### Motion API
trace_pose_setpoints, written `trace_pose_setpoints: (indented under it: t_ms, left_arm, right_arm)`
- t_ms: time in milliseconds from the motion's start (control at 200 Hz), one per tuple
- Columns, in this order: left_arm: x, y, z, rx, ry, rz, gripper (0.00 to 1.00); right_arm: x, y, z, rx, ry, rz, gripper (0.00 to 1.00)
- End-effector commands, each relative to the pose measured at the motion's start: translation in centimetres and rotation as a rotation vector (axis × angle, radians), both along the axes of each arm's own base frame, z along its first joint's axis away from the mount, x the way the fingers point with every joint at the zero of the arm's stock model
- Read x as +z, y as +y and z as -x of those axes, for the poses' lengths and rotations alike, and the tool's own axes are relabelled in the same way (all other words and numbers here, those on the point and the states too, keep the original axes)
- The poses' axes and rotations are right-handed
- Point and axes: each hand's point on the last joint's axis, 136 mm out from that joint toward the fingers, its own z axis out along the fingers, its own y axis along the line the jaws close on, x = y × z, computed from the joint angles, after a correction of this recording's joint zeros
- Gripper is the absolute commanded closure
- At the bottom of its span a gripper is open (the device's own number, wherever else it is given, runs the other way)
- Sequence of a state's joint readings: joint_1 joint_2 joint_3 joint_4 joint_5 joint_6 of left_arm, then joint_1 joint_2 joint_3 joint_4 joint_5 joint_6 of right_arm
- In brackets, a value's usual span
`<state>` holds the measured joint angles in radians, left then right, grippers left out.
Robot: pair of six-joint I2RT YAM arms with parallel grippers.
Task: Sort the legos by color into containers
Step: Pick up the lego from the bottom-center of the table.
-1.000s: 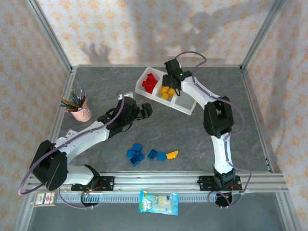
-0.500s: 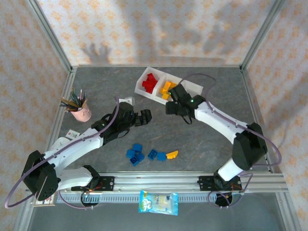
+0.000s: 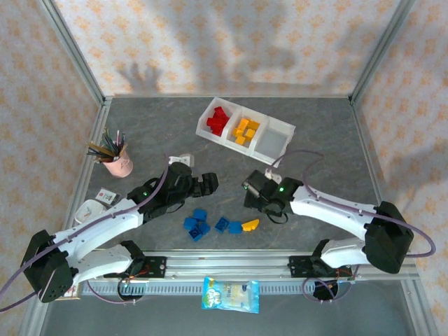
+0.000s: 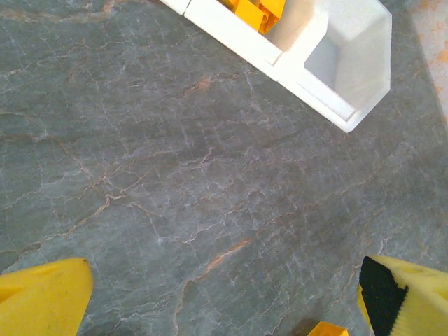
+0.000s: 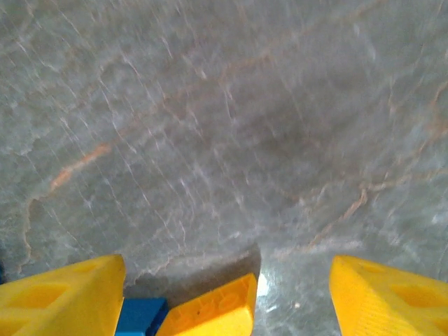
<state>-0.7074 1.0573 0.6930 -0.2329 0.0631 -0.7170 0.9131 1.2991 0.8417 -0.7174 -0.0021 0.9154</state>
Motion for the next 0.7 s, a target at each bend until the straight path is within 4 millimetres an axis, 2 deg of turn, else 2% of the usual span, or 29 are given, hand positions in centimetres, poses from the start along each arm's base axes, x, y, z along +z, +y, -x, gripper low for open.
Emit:
trace_pose_setpoints:
  t_ms: [0,190,360,546,691]
  left_arm:
    - [-0.6,0.7,0.6,0.020,0.011,-0.021,0.01]
    - [-1.2,1.0,1.1,0.007,0.022,-0.041,0.01]
    - [-1.5,1.2,1.3,0.004,0.020,-0.053,0.01]
    - [-1.6,1.4,1.4,-0.001,0.019,-0.060,0.01]
    - [-1.7,1.4,1.4,-0.004,0.018,-0.060,0.01]
  right_arm:
    - [-0.9,0.4,0.8,-0.155,0.022,-0.064,0.23]
    - [-3.3,1.7,2.5,-0.227,0.079,-0.120,0.23]
    - [-5.0,3.0,3.0,-0.241,0.125,-0.123,0.26]
    - [-6.2,3.4,3.0,-0.250,0.134,-0.103,0.34]
    - [-6.3,3.7,2.5,-0.239,0.124,-0.082,0.42]
